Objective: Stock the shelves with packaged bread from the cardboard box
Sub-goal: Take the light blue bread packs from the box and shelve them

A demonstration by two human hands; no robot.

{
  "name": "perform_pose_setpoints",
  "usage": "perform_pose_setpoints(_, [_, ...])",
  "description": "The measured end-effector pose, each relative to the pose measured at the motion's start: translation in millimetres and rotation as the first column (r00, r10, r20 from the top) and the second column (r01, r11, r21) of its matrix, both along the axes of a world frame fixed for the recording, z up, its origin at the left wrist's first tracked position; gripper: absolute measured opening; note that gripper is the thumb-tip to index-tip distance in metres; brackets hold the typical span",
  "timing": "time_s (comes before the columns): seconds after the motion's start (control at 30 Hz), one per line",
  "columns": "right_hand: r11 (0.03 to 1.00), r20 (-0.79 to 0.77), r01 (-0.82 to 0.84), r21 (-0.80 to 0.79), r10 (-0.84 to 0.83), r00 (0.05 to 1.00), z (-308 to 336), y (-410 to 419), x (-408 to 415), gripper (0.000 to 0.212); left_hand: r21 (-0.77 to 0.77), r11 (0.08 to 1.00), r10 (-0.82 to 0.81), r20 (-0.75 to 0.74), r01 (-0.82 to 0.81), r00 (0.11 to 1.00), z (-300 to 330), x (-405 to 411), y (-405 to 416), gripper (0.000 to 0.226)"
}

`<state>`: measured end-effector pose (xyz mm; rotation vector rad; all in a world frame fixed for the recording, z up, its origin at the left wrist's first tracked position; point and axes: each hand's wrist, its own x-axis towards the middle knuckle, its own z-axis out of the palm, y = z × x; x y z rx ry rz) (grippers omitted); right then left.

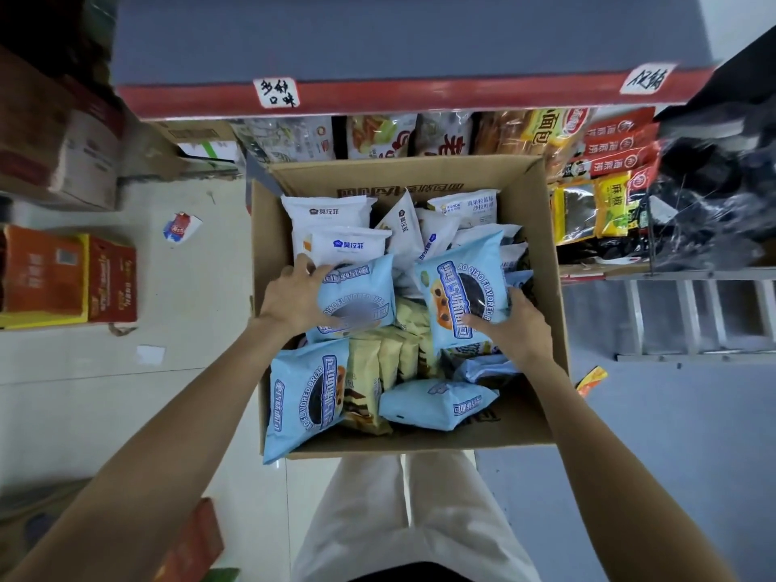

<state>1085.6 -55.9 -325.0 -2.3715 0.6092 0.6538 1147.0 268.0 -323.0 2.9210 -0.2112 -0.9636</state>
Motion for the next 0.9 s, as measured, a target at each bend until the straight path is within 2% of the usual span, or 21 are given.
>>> perform_pose_setpoints(0.13, [0.987, -0.125, 0.112, 0.112, -0.097, 0.987, 3.2, -3.8, 0.0, 0.080, -0.222, 0.953, 0.183, -0.119, -0.206, 0.976, 7.1, -3.0, 8.1, 0.097])
perform_pose_setpoints(0.2, [0.959, -0.142, 0.219, 0.178, -0.196, 0.970, 2.5, -4.1, -3.8, 0.086, -0.246, 0.945, 0.201, -0.092, -0.218, 0.975, 10.6, -2.8, 11.4, 0.086])
perform_pose_setpoints(0.3, [0.929, -0.135, 0.317, 0.191, -0.295, 0.946, 2.7, -3.5, -11.8, 0.090, -0.296, 0.935, 0.197, -0.025, -0.195, 0.980, 15.0, -1.9, 17.1, 0.069])
perform_pose_setpoints(0.37, [0.918, -0.061, 0.342, 0.203, -0.336, 0.940, 8.7, -1.2, -18.9, 0.088, -0.421, 0.868, 0.274, -0.035, -0.262, 0.961, 16.7, -2.9, 17.0, 0.059])
perform_pose_setpoints(0.5, [0.917, 0.137, 0.342, 0.207, -0.374, 0.917, 37.0, 6.4, -25.2, 0.071, -0.688, 0.581, 0.463, -0.160, -0.435, 0.872, 19.7, -6.4, 10.3, 0.040])
perform_pose_setpoints(0.6, [0.940, 0.295, 0.307, 0.149, -0.338, 0.894, 72.5, 11.0, -20.0, 0.057, -0.785, 0.442, 0.541, -0.154, -0.435, 0.827, 33.3, -3.9, 7.8, 0.041])
perform_pose_setpoints(0.73, [0.936, 0.451, 0.293, 0.196, -0.352, 0.820, 120.9, 4.7, -1.6, 0.052, -0.867, 0.272, 0.680, -0.134, -0.418, 0.721, 74.3, 9.6, -2.2, 0.043])
perform_pose_setpoints(0.83, [0.923, 0.547, 0.224, 0.314, -0.368, 0.752, 161.1, -3.8, 23.0, 0.045, -0.913, 0.254, 0.741, -0.028, -0.320, 0.670, 112.8, 23.8, -13.0, 0.044])
perform_pose_setpoints(0.9, [0.923, 0.617, 0.159, 0.351, -0.356, 0.702, 189.1, -10.4, 40.6, 0.041, -0.935, 0.234, 0.771, 0.010, -0.268, 0.637, 143.3, 34.4, -22.5, 0.034])
